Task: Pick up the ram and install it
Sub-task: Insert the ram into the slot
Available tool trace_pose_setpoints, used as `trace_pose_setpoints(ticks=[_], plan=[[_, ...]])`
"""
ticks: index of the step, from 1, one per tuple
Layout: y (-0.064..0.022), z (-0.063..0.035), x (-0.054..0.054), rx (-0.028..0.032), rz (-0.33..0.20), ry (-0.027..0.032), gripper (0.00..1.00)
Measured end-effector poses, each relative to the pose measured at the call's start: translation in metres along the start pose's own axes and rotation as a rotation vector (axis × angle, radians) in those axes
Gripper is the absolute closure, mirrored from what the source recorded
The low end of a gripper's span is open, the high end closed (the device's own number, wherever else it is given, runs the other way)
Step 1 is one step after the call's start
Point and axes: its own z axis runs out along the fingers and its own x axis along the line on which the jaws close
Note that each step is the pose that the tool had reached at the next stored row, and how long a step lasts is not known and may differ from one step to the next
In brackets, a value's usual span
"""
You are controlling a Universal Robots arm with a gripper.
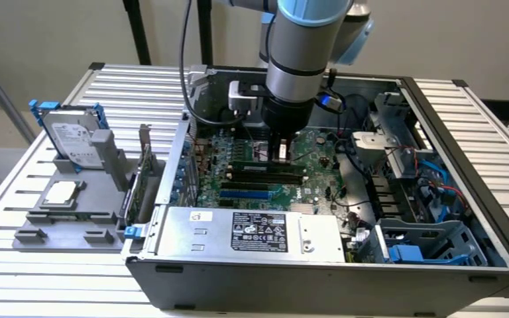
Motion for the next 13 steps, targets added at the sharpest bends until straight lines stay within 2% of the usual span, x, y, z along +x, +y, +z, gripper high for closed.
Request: trace_pose_setpoints(ticks=[9, 13], plan=[[-0.0004, 0.0075, 0.0002, -0.0002, -0.001, -0.0105, 0.86], [-0.0005, 0.0086, 0.0002, -0.0003, -0.001, -0.0115, 0.86]])
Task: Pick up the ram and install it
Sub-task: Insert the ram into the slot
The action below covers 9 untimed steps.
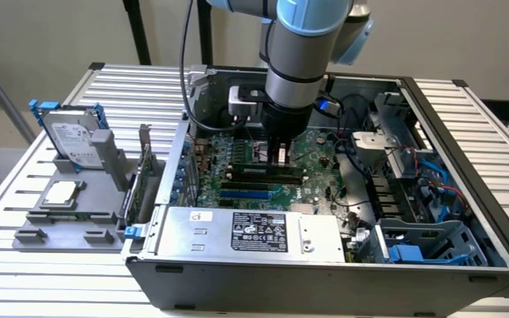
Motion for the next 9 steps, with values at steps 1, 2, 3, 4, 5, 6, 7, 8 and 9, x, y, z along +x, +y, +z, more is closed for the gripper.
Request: trace_pose_setpoints(ticks=[1, 2, 3, 4, 5, 6, 7, 8, 9], plan=[[0.0000, 0.0002, 0.0000, 0.0000, 0.000, -0.0001, 0.86], [0.0000, 0.0004, 0.0000, 0.0000, 0.000, -0.0002, 0.86], [0.0000, 0.0007, 0.0000, 0.0001, 0.000, -0.0004, 0.86], [0.0000, 0.0009, 0.0001, 0.0001, 0.000, -0.0004, 0.86], [-0.0001, 0.0012, 0.0001, 0.0001, 0.000, -0.0005, 0.86], [-0.0001, 0.0014, 0.0002, 0.0000, 0.000, -0.0004, 0.86], [-0.0001, 0.0017, 0.0004, 0.0000, 0.000, -0.0004, 0.86], [-0.0001, 0.0020, 0.0006, 0.0001, 0.000, -0.0005, 0.86], [-0.0002, 0.0023, 0.0007, 0.0001, 0.000, -0.0005, 0.86]])
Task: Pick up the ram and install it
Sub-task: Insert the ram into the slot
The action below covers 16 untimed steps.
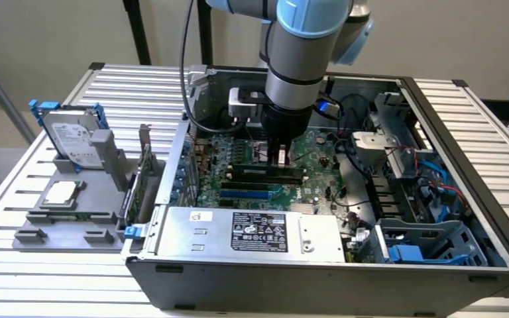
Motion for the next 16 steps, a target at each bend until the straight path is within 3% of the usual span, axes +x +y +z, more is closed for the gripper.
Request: trace_pose_setpoints(ticks=[16], plan=[[-0.0001, 0.0028, 0.0003, 0.0016, 0.000, 0.0001, 0.86]])
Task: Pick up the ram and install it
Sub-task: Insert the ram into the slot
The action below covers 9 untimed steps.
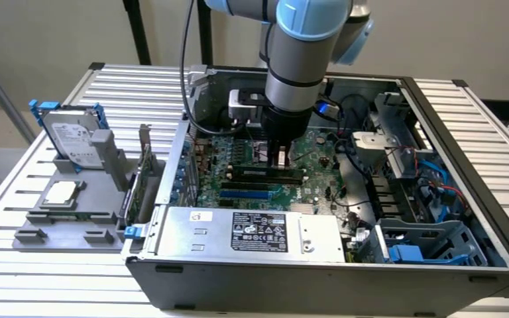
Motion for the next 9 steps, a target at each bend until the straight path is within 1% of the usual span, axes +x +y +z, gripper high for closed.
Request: trace_pose_setpoints(ticks=[9], plan=[[-0.0001, 0.0020, 0.0000, 0.0007, 0.000, -0.0001, 0.86]])
